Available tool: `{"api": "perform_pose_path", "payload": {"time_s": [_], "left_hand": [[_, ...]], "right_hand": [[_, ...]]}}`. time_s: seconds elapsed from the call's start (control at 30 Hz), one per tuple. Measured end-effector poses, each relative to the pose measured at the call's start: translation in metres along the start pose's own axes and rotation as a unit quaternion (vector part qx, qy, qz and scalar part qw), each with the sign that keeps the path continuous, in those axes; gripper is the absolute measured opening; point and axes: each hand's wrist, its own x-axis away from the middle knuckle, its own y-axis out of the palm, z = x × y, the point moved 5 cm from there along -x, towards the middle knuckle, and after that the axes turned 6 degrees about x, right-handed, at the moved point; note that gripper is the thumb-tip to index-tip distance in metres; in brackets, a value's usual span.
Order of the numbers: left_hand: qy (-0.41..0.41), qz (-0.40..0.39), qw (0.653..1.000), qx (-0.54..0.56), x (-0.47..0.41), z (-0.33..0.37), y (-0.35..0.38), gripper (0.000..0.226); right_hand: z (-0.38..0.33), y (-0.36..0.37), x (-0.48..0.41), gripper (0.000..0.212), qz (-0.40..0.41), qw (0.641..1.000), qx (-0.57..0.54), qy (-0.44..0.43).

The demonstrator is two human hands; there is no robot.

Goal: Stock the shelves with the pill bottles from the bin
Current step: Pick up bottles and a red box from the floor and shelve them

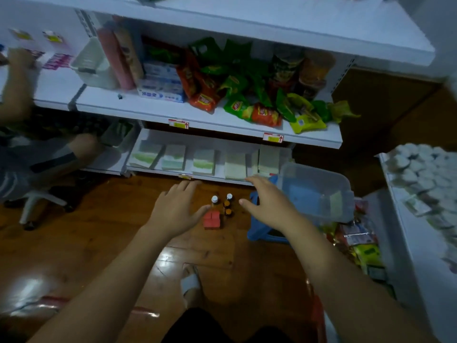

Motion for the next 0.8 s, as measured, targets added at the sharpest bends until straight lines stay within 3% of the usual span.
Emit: {"api": "perform_pose_path", "payload": {"time_s": [0.2, 0.37, 0.57, 0.67, 0.8], "left_hand": [[-0.035, -0.127, 0.991, 0.014, -0.094, -0.062, 0.085, 0.068], [-0.116, -0.184, 0.974, 0.072, -0.158, -0.129, 0.213, 0.064], [-0.176, -0.151, 0.964, 0.128, -0.241, -0.215, 0.421, 0.060], [-0.171, -0.133, 0.966, 0.141, -0.286, -0.251, 0.519, 0.062], [-0.144, -0.125, 0.973, 0.134, -0.349, -0.286, 0.618, 0.072]], "right_hand": [[0.036, 0.067, -0.106, 0.052, -0.029, 0.986, -0.114, 0.121], [0.097, 0.178, -0.208, 0.043, -0.058, 0.954, -0.208, 0.206], [0.214, 0.367, -0.344, 0.037, -0.028, 0.947, -0.207, 0.243], [0.271, 0.454, -0.409, 0.024, -0.022, 0.959, -0.171, 0.223], [0.321, 0.540, -0.479, 0.041, -0.007, 0.970, -0.124, 0.207]]}}
